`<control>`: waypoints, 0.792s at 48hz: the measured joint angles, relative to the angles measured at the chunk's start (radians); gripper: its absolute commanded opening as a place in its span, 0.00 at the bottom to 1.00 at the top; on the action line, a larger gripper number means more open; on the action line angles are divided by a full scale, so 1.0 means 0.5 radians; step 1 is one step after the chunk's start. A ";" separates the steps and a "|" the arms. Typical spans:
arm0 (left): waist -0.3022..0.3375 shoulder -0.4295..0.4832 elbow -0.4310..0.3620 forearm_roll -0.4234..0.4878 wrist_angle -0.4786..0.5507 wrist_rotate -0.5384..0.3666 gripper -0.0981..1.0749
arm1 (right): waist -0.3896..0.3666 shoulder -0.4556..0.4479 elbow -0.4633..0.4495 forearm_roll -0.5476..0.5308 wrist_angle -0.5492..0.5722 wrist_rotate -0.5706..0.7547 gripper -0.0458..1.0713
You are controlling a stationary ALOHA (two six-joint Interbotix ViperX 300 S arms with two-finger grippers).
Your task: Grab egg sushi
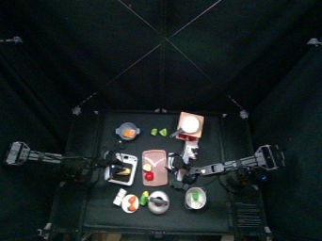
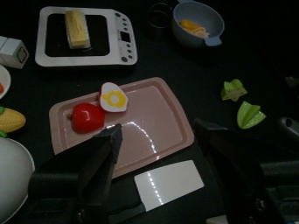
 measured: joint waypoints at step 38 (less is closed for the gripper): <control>-0.077 0.371 -0.043 -0.120 0.328 0.006 0.96 | 0.049 -0.031 0.061 0.003 0.003 0.000 0.90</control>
